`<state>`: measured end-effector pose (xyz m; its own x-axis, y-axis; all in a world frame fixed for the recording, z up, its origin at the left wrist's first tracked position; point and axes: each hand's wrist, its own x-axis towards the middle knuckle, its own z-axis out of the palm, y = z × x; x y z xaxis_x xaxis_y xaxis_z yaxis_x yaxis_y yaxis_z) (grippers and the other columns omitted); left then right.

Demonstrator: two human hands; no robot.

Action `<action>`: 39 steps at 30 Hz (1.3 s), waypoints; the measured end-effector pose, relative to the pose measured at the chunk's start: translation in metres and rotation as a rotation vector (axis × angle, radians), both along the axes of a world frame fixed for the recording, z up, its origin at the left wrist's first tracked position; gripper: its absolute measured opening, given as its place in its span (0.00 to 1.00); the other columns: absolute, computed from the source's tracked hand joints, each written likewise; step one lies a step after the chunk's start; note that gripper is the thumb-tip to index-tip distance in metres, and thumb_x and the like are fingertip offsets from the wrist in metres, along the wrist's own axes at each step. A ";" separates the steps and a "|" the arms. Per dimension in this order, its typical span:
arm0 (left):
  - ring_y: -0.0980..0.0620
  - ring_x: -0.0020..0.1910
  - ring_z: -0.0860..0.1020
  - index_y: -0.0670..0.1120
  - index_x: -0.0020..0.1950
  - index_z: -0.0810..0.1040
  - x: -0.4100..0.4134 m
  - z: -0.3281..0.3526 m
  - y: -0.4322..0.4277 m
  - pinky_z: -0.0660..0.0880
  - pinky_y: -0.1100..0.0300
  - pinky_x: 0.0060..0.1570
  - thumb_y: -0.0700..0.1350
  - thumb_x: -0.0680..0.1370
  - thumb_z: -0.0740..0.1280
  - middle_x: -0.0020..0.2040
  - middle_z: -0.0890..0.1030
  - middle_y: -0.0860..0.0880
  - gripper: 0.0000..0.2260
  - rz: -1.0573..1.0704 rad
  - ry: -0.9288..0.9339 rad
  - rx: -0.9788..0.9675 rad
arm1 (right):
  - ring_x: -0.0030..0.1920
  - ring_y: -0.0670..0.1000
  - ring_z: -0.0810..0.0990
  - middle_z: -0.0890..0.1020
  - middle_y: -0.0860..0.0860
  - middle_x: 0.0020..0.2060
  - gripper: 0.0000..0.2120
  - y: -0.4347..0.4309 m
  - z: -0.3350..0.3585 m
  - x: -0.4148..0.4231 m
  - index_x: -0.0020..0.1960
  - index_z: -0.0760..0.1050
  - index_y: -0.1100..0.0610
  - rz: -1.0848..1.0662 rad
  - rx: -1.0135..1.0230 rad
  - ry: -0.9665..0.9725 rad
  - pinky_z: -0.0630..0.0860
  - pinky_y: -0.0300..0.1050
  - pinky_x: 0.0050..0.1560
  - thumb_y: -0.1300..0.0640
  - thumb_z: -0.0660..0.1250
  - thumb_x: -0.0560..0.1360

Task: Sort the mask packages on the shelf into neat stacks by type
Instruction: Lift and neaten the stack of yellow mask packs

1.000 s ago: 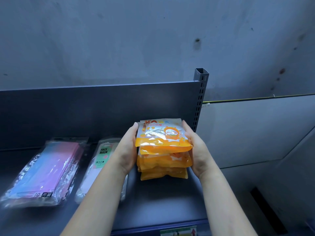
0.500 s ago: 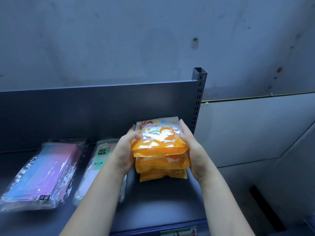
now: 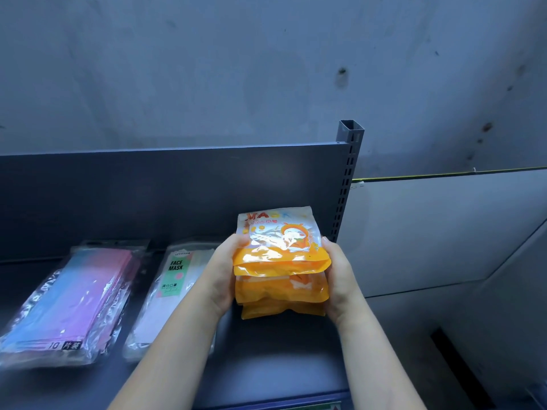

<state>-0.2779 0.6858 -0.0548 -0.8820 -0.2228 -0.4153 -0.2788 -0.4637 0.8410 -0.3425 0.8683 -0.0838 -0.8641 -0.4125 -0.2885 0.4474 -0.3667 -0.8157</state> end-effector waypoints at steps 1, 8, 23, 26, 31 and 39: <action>0.44 0.44 0.88 0.43 0.64 0.80 0.000 -0.001 0.000 0.83 0.53 0.41 0.51 0.82 0.66 0.51 0.89 0.41 0.16 -0.007 -0.001 0.006 | 0.51 0.57 0.89 0.87 0.59 0.57 0.24 0.000 -0.002 -0.001 0.65 0.81 0.57 0.002 -0.003 -0.008 0.86 0.53 0.46 0.42 0.56 0.84; 0.45 0.42 0.88 0.42 0.66 0.80 -0.002 -0.004 0.002 0.84 0.54 0.37 0.51 0.81 0.66 0.52 0.89 0.40 0.18 0.016 0.002 0.000 | 0.56 0.60 0.87 0.86 0.61 0.60 0.26 -0.003 -0.004 -0.003 0.69 0.78 0.59 0.014 -0.046 -0.004 0.85 0.55 0.54 0.43 0.55 0.85; 0.40 0.55 0.87 0.46 0.70 0.77 -0.006 -0.009 -0.005 0.84 0.47 0.50 0.56 0.83 0.65 0.58 0.87 0.40 0.20 0.008 0.095 -0.021 | 0.55 0.58 0.88 0.86 0.60 0.60 0.28 -0.002 0.006 0.001 0.70 0.77 0.57 0.070 -0.051 0.023 0.86 0.55 0.53 0.38 0.53 0.85; 0.39 0.56 0.87 0.49 0.73 0.75 -0.007 -0.013 -0.004 0.85 0.46 0.49 0.57 0.83 0.65 0.60 0.87 0.40 0.21 0.009 0.101 -0.021 | 0.58 0.59 0.87 0.86 0.59 0.60 0.28 -0.004 0.004 0.001 0.71 0.76 0.55 0.058 -0.006 0.020 0.85 0.57 0.56 0.37 0.55 0.84; 0.38 0.59 0.85 0.46 0.73 0.76 -0.008 -0.016 -0.009 0.82 0.41 0.59 0.58 0.82 0.66 0.61 0.86 0.39 0.23 0.006 0.121 -0.023 | 0.60 0.60 0.86 0.85 0.59 0.62 0.31 -0.003 0.004 0.002 0.72 0.76 0.55 0.061 -0.026 0.017 0.83 0.58 0.59 0.34 0.53 0.83; 0.38 0.60 0.85 0.49 0.75 0.75 -0.010 -0.016 -0.009 0.83 0.42 0.57 0.59 0.83 0.65 0.63 0.85 0.40 0.23 -0.006 0.164 -0.030 | 0.58 0.58 0.87 0.87 0.57 0.60 0.30 -0.005 0.009 0.005 0.71 0.76 0.52 0.061 -0.023 0.022 0.84 0.58 0.59 0.33 0.52 0.82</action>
<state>-0.2874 0.6769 -0.0712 -0.9389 -0.2275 -0.2584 -0.1390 -0.4363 0.8890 -0.3376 0.8635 -0.0744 -0.8432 -0.4709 -0.2594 0.4514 -0.3580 -0.8173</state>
